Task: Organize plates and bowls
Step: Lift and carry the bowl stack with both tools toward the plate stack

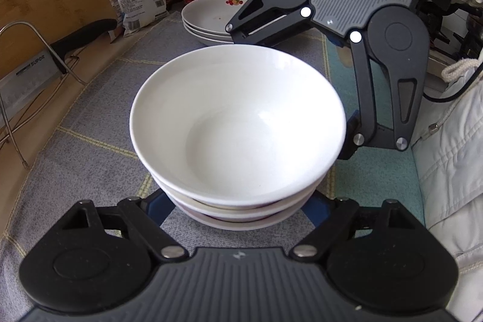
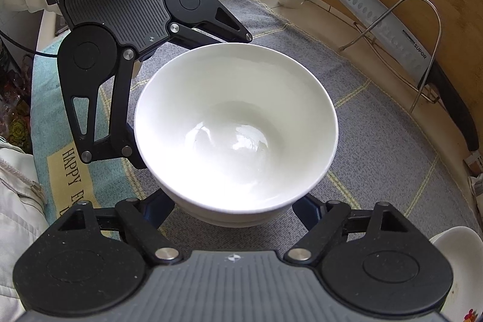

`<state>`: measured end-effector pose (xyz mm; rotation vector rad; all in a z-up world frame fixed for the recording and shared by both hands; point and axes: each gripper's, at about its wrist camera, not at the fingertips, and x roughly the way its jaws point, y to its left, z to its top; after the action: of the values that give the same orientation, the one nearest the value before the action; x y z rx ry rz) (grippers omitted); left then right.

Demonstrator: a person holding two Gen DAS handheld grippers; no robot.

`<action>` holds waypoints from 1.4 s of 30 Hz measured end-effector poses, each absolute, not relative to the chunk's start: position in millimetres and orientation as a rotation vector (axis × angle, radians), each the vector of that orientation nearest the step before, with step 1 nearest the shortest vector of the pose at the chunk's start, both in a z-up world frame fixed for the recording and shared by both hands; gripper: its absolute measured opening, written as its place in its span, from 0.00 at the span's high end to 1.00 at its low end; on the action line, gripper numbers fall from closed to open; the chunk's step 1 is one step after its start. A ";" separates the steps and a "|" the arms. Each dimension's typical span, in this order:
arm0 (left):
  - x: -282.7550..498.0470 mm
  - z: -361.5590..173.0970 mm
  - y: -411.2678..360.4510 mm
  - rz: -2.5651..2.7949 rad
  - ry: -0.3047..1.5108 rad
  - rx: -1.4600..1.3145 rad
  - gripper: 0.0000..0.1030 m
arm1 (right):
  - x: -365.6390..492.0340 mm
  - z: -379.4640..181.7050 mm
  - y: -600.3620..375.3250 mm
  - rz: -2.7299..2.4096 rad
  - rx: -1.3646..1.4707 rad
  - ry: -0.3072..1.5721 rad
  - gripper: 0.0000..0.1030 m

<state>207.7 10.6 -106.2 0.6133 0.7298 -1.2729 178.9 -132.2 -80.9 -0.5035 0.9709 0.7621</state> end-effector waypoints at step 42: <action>218.2 -46.2 -174.5 -1.231 0.644 0.708 0.16 | 172.9 -20.1 -311.2 0.694 -0.531 0.851 0.15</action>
<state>218.2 -174.5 -46.2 0.7076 0.6444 -1.2308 172.9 -311.2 -20.1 -0.5309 0.8512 0.6936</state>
